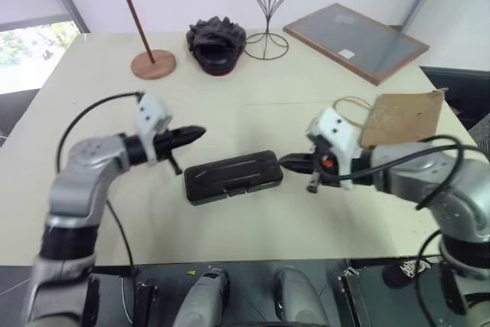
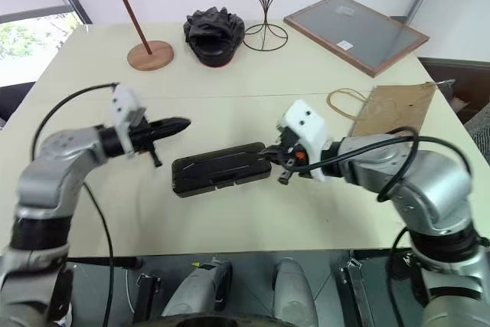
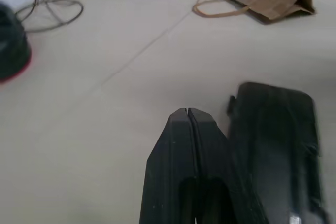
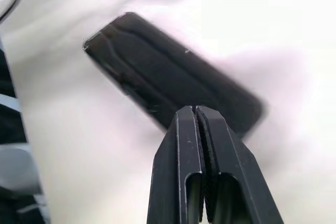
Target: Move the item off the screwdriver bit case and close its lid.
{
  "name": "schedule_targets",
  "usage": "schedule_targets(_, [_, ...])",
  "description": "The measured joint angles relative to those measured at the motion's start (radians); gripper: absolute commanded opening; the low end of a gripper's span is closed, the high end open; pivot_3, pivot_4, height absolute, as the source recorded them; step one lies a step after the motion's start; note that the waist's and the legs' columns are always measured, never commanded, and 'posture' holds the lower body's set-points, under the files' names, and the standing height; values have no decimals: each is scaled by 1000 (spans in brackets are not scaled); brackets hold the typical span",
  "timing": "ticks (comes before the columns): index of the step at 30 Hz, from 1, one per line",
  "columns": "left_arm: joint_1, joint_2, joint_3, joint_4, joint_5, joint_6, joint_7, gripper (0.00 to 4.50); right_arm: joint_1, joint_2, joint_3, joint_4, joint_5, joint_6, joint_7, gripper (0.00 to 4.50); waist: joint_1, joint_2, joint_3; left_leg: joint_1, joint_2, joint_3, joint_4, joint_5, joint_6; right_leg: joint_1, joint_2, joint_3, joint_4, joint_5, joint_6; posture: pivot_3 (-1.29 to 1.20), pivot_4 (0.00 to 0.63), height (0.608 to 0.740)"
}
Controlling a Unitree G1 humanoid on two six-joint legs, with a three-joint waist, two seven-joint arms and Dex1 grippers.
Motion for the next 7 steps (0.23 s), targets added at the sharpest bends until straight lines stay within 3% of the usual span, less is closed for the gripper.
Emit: schedule_targets(7, [223, 55, 160, -261, -233, 216, 61, 0, 6, -50, 32, 74, -54, -118, 94, 82, 6, 0, 1, -8, -1, 2, 3, 0, -1, -8, -1, 0, 0, 1, -1, 0, 150, 740])
